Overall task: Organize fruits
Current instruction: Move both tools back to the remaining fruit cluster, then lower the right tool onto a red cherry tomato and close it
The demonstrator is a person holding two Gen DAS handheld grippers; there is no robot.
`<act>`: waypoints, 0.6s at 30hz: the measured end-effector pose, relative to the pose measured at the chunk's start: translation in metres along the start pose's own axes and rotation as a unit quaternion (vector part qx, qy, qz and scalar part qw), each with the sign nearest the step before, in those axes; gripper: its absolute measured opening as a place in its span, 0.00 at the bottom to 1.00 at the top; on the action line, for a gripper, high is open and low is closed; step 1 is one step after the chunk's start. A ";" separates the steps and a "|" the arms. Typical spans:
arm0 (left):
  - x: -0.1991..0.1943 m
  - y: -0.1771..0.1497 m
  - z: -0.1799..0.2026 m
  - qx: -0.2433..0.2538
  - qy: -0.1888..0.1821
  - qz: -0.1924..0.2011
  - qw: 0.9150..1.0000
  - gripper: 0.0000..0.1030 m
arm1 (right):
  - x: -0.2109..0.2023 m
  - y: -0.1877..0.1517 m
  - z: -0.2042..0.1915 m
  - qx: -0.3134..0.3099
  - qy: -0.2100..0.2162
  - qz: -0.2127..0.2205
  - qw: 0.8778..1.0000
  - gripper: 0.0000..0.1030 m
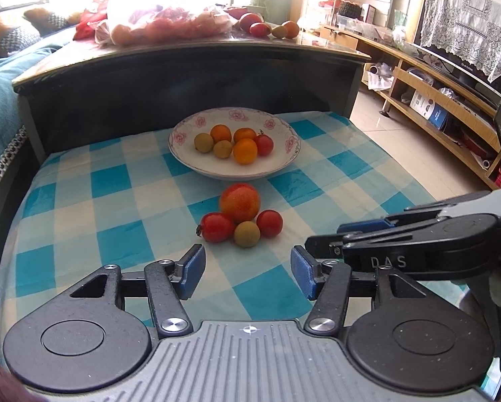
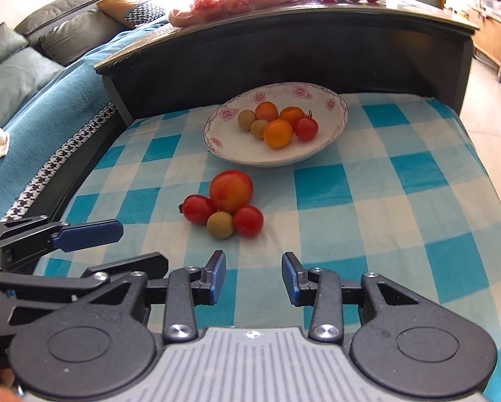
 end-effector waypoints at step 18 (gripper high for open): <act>0.028 -0.011 -0.003 -0.013 -0.019 -0.041 0.999 0.66 | 0.061 0.027 -0.011 -0.104 0.030 0.004 0.994 0.43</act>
Point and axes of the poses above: each gripper's, at about its wrist camera, not at the fingertips, and x roughly the way its jaws point, z to its right, y to its top, the point moved 5 cm from there along x, roughly the way its jaws point, and after that the axes turned 7 degrees about -y, right-handed, at the moved point
